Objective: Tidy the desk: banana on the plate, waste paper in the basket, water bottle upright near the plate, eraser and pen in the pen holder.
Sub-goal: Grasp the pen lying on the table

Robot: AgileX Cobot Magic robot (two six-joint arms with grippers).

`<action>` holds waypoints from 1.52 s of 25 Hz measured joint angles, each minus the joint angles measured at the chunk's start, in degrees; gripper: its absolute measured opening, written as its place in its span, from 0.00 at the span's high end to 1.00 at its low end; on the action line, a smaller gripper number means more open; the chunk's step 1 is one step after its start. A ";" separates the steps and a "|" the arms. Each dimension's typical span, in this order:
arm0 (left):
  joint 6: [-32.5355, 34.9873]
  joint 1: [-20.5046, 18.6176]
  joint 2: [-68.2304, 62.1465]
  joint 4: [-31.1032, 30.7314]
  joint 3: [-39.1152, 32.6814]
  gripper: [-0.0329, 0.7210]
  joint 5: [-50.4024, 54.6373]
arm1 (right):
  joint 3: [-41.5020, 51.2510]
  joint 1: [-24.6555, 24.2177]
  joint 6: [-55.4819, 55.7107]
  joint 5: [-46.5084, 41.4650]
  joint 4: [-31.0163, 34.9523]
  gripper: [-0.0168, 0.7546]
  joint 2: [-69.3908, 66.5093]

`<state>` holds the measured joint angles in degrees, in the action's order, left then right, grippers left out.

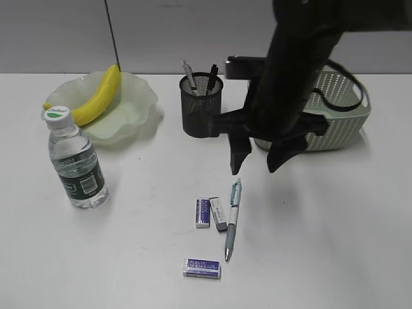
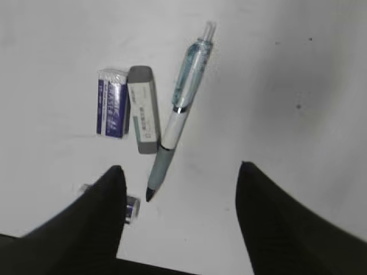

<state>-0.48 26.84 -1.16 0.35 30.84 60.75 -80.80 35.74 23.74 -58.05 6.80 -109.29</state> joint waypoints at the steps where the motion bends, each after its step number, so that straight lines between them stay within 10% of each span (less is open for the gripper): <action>1: 0.00 0.00 0.00 0.00 0.00 0.58 0.00 | -1.28 0.43 0.74 -0.11 0.00 0.36 -2.48; 14: -0.04 0.00 0.19 0.00 0.00 0.58 0.00 | -9.95 1.19 7.80 -0.16 -2.75 0.40 -18.71; 23: -0.04 0.00 0.19 0.00 0.00 0.58 0.00 | -10.19 1.19 9.89 0.34 -5.22 0.84 -19.49; 32: -0.04 0.00 0.19 0.00 0.00 0.58 0.00 | -10.19 1.19 10.40 -0.82 -5.44 0.52 -19.49; 38: -0.04 0.00 0.19 0.00 0.00 0.58 0.00 | -10.19 1.19 10.62 0.66 -5.44 0.52 -19.49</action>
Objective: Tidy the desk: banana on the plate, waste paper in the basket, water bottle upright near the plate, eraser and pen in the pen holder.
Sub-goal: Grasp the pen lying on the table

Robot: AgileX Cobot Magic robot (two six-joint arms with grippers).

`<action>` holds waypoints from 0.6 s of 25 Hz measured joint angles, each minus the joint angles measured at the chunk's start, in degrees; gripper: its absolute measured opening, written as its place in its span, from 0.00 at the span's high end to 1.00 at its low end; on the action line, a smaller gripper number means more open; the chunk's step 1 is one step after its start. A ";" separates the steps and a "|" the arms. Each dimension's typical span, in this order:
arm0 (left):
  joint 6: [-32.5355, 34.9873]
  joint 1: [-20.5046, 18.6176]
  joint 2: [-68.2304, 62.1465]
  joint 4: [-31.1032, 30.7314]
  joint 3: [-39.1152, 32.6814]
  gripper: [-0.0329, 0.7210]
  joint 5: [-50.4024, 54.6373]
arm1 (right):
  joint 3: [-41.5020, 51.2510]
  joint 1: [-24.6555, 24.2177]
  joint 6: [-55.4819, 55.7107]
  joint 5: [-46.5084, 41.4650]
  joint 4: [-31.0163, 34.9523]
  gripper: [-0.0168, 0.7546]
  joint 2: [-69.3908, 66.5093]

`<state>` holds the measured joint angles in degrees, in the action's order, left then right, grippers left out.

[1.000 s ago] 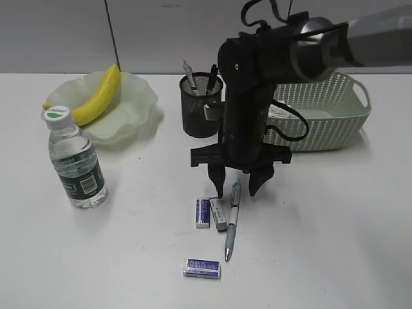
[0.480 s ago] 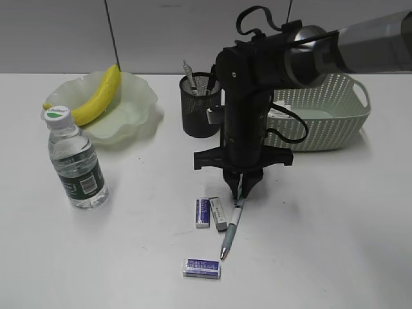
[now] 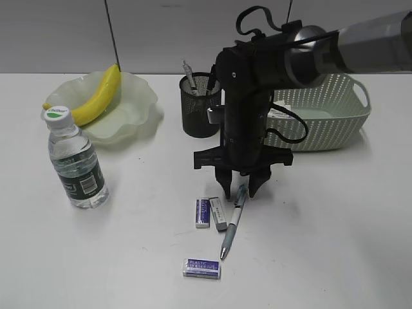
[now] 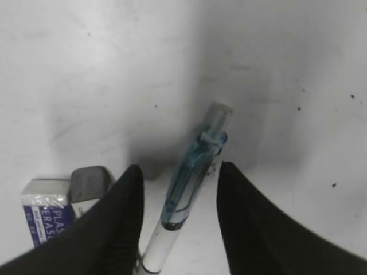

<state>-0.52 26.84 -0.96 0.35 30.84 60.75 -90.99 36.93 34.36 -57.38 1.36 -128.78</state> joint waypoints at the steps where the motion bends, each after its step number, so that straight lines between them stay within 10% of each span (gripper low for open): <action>1: 0.00 0.00 0.00 0.00 0.00 0.58 0.00 | 0.00 0.00 0.02 -0.11 0.00 0.54 0.00; 8: 0.00 0.00 0.00 0.00 0.00 0.58 0.00 | -0.27 0.00 0.27 -0.35 0.75 0.58 -1.80; 12: 0.00 0.00 0.00 0.00 0.00 0.58 0.00 | -0.44 0.00 0.27 -0.52 0.69 0.84 -1.80; 15: 0.00 0.00 0.00 0.00 0.00 0.58 0.00 | -2.34 0.00 0.21 -1.23 -0.94 0.84 -2.16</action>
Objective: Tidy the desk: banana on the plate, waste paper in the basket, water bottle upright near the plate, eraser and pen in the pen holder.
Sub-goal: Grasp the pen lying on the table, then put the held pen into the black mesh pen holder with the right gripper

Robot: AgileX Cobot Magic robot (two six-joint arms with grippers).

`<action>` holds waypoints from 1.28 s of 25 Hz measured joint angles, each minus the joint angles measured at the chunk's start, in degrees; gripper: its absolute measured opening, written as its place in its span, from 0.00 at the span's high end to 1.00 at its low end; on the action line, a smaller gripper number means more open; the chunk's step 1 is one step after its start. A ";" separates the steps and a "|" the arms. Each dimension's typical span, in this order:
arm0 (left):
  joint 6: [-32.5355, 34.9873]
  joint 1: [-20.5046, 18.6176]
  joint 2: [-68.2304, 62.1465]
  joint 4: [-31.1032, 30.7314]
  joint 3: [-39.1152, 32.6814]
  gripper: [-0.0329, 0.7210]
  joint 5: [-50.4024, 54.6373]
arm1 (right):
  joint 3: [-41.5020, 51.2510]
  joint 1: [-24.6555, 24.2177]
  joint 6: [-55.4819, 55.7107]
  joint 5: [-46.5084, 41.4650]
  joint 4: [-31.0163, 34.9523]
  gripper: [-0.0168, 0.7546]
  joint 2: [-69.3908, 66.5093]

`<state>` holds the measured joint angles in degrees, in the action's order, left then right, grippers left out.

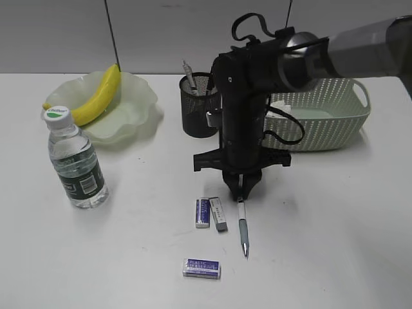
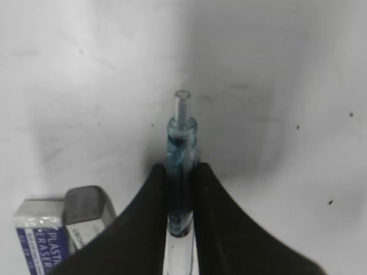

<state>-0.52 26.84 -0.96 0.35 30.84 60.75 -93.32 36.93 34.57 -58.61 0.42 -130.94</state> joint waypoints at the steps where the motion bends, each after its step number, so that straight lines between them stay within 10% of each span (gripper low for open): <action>1: 0.00 0.00 0.00 0.00 0.00 0.58 0.00 | -1.03 0.00 -0.25 -0.30 -0.42 0.84 -0.05; 12: 0.00 0.00 0.00 0.00 0.00 0.58 0.00 | -12.11 0.00 -7.38 2.91 -3.00 0.84 7.80; 24: 0.00 0.00 0.00 0.00 0.00 0.58 0.00 | -11.87 0.00 -8.36 40.52 -24.81 0.84 10.91; 32: 0.00 0.00 0.00 0.00 0.00 0.58 -0.05 | -11.76 -1.24 -8.36 50.40 -30.58 0.84 3.47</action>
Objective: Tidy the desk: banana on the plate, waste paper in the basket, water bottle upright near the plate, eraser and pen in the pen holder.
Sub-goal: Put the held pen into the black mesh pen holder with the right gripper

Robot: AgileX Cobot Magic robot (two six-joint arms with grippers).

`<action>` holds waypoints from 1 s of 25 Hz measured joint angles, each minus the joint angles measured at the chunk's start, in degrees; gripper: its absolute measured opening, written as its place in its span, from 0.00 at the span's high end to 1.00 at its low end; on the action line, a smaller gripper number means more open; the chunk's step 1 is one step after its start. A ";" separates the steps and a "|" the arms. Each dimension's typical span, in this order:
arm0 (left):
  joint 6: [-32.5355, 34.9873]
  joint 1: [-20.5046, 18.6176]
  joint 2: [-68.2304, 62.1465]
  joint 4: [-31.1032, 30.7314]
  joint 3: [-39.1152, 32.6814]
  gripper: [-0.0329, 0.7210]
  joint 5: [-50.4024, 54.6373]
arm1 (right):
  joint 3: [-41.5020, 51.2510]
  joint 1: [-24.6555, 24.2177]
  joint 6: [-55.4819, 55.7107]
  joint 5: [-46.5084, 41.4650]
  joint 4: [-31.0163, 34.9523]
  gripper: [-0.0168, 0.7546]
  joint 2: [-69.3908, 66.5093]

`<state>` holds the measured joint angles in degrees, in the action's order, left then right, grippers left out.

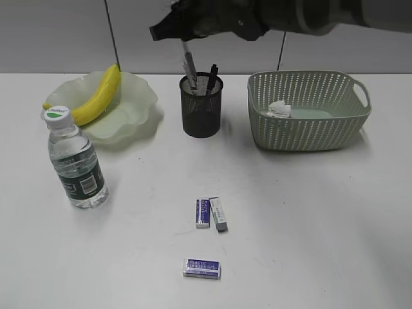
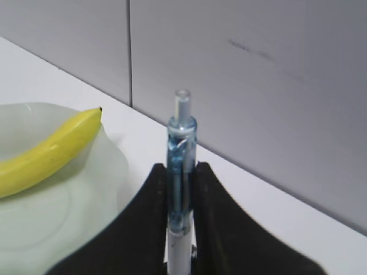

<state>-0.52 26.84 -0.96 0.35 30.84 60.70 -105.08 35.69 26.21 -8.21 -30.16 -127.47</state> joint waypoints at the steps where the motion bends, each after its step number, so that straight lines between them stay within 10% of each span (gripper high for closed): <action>1: 0.00 0.00 0.00 0.00 0.00 0.58 0.00 | 0.00 -0.14 0.00 0.13 -0.05 0.84 -0.82; 9: 0.00 0.00 0.00 0.00 0.00 0.58 0.00 | 0.07 -0.70 0.00 -2.13 -0.11 0.82 -3.95; 18: 0.00 0.00 0.00 0.00 0.00 0.58 -0.05 | 0.13 -0.72 0.05 -3.94 -0.17 0.45 -3.44; 25: 0.00 0.00 0.00 0.00 0.00 0.58 -0.05 | 0.13 -0.58 -0.32 -23.64 2.46 0.44 6.02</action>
<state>-0.52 26.84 -0.96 0.35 30.84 60.65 -104.96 35.10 25.89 -31.85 -27.70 -121.45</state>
